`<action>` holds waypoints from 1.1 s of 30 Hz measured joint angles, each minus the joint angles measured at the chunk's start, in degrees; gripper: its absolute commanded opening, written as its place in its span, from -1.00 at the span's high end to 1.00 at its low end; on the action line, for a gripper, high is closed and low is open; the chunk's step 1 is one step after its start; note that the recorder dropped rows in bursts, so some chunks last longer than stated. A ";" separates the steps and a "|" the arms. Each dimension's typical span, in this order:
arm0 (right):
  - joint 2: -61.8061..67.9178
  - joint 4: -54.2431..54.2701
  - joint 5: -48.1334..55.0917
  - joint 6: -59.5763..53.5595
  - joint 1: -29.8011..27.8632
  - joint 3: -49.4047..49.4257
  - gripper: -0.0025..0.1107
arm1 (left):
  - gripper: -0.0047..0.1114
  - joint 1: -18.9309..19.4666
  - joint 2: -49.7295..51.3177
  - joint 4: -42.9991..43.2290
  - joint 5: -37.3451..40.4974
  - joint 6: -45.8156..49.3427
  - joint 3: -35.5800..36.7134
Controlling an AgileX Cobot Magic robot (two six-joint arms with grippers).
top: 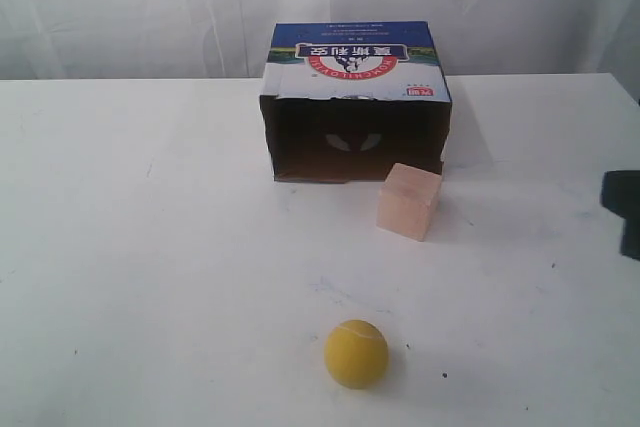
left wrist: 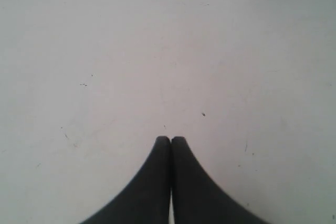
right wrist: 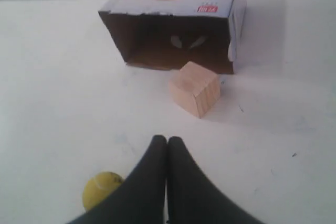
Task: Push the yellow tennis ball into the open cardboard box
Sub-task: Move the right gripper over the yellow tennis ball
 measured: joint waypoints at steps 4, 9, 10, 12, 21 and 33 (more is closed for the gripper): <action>13.12 0.41 2.10 -4.59 7.69 -5.00 0.96 | 0.92 0.00 0.00 0.00 0.00 0.00 0.00; 27.88 -0.10 2.25 -6.11 15.13 -8.53 0.96 | 0.92 0.00 0.00 0.00 0.00 0.00 0.00; 30.43 -0.10 2.25 -6.35 16.31 -8.82 0.96 | 0.92 0.00 0.00 0.00 0.00 0.00 0.00; 34.57 -0.10 1.69 -6.52 18.37 -8.92 0.96 | 0.92 0.00 0.00 0.00 0.00 0.00 0.00; 46.70 -0.24 -3.28 -6.64 22.24 -9.02 0.96 | 0.92 0.00 0.00 0.00 0.00 0.00 0.00; 53.84 -0.24 -7.69 -6.64 23.64 -9.02 0.96 | 0.92 0.00 0.00 0.00 0.00 0.00 0.00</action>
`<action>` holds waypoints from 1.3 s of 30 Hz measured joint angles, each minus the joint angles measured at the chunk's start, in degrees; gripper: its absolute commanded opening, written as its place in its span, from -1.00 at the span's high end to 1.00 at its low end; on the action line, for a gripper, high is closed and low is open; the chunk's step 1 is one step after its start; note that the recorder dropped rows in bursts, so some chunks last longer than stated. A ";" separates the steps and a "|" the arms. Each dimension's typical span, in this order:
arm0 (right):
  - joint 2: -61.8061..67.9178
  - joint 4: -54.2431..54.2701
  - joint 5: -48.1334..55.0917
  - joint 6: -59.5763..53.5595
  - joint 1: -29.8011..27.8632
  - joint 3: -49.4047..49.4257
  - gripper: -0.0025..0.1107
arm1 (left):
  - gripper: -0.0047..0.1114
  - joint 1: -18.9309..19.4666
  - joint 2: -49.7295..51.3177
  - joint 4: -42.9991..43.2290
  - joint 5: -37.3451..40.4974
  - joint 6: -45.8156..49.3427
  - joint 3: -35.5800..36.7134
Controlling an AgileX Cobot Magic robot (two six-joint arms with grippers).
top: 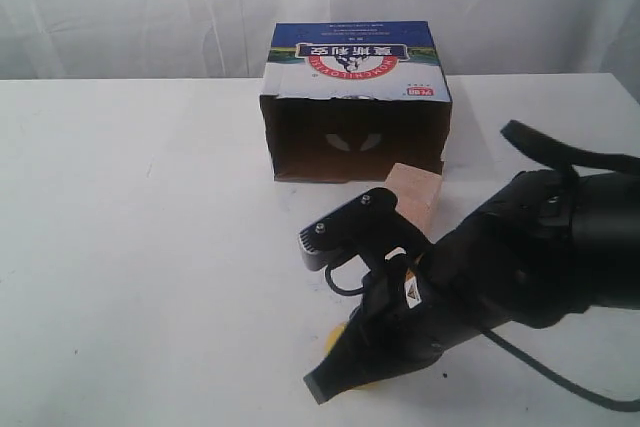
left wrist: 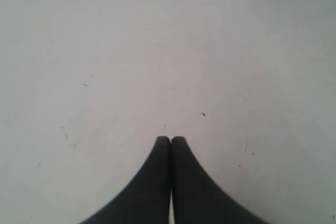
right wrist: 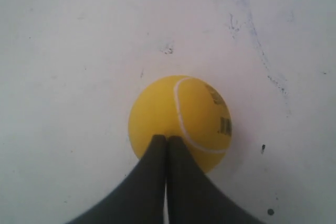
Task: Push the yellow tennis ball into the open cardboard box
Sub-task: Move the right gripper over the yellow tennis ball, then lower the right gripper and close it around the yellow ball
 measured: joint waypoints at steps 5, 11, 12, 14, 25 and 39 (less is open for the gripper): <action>1.69 -0.49 -3.81 0.00 0.00 -0.65 0.96 | 0.92 0.00 0.00 0.00 0.00 0.00 0.00; 3.52 -4.69 -4.81 0.00 0.00 -3.71 0.96 | 0.92 0.00 0.00 0.00 0.00 0.00 0.00; 3.80 -5.62 -4.51 0.00 0.00 -4.67 0.96 | 0.92 0.00 0.00 0.00 0.00 0.00 0.00; 4.05 -7.65 -4.17 0.00 0.00 -7.13 0.96 | 0.92 0.00 0.00 0.00 0.00 0.00 0.00; 4.05 -12.30 7.39 0.35 -0.34 -19.58 0.96 | 0.92 0.00 0.00 0.00 0.00 0.00 0.00; 9.19 -12.03 4.48 1.54 -0.97 -14.16 0.96 | 0.92 0.00 0.00 0.00 0.00 0.00 0.00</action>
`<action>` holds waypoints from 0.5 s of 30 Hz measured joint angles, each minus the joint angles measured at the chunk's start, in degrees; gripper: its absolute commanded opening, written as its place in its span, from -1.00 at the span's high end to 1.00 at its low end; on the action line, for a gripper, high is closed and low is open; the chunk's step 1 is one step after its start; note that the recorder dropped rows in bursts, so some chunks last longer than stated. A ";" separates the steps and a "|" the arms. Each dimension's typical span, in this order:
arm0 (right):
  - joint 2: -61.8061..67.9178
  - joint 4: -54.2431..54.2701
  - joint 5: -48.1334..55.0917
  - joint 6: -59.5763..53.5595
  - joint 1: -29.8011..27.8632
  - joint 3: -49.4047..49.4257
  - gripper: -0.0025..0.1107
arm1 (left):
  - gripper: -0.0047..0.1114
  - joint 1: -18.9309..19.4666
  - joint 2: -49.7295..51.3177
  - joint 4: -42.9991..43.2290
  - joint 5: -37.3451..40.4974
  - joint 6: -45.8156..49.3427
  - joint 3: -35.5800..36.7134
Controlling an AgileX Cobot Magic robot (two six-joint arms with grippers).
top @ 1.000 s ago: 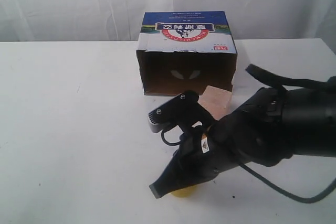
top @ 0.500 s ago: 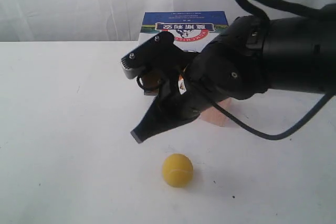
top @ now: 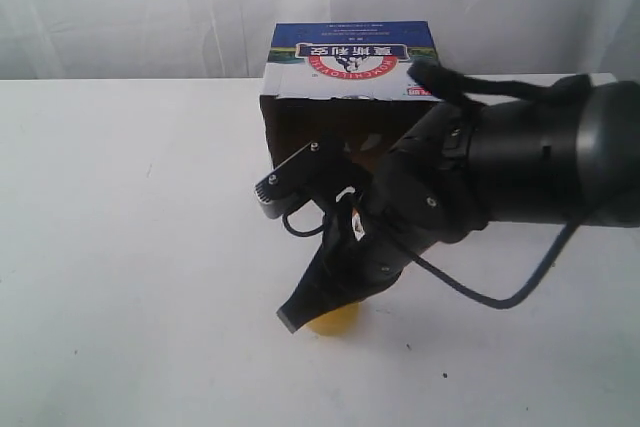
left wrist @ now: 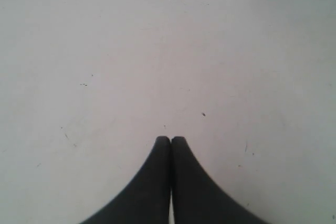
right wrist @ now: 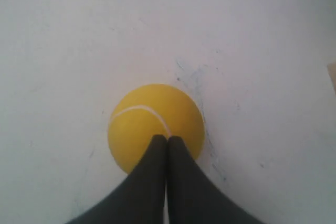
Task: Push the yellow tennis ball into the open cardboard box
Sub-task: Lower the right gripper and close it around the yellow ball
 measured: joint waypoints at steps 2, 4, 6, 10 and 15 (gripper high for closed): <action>2.23 0.00 -2.08 0.00 -0.08 0.00 0.96 | 0.92 0.00 0.00 0.00 0.00 0.00 0.00; 3.43 -0.08 -4.54 0.16 -0.08 -0.44 0.96 | 0.92 0.00 0.00 0.00 0.00 0.00 0.00; 4.54 -0.19 -6.25 0.85 -0.08 -0.84 0.96 | 0.92 0.00 0.00 0.00 0.00 0.00 0.00; 5.04 -0.22 -7.59 1.21 -0.08 -1.15 0.96 | 0.92 0.00 0.00 0.00 0.00 0.00 0.00; 5.14 -0.22 -8.07 1.34 -0.08 -1.30 0.96 | 0.92 0.00 0.00 0.00 0.00 0.00 0.00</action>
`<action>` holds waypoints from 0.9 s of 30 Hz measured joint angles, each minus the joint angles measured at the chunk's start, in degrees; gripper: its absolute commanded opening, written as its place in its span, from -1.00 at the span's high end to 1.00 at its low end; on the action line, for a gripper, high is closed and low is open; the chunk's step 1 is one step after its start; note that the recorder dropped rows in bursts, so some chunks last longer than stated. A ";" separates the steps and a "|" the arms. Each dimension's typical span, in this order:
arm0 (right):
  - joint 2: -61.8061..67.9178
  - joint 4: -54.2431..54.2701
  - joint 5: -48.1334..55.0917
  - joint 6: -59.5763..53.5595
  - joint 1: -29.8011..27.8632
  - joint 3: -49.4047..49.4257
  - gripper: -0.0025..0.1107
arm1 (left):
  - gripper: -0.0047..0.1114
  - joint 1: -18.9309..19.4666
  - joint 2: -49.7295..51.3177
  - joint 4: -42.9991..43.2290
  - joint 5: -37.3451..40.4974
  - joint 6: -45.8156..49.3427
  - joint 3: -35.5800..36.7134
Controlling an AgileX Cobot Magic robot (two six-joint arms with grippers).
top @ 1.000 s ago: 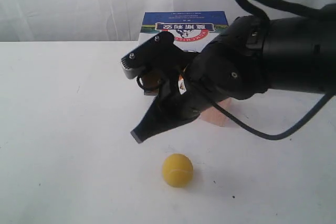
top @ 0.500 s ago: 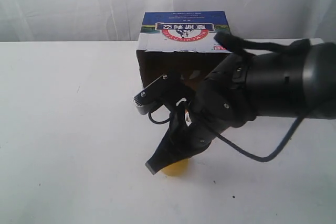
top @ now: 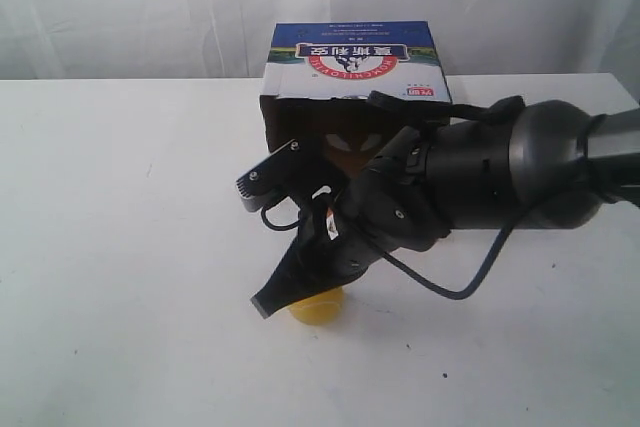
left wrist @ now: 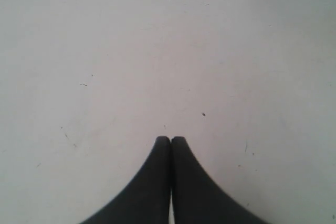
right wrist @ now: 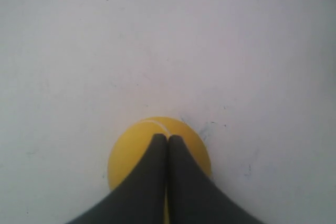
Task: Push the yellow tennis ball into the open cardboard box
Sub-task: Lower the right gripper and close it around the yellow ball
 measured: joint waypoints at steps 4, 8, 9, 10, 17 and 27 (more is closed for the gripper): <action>0.33 -0.52 -0.10 0.12 -0.14 -1.01 0.96 | 0.92 0.00 0.00 0.00 0.00 0.00 0.00; 1.23 -2.32 1.79 0.72 -1.28 -3.53 0.96 | 0.92 0.00 0.00 0.00 0.00 0.00 0.00; 1.51 -3.06 2.71 0.98 -1.73 -4.46 0.96 | 0.92 0.00 0.00 0.00 0.00 0.00 0.00; 1.74 -3.51 3.71 1.23 -1.99 -5.67 0.96 | 0.92 0.00 0.00 0.00 0.00 0.00 0.00; -0.71 -5.76 10.53 1.70 -2.40 -10.08 0.96 | 0.92 0.00 0.00 0.00 0.00 0.00 0.00; 3.77 -6.12 5.46 2.71 -2.48 -7.64 0.96 | 0.92 0.00 0.00 0.00 0.00 0.00 0.00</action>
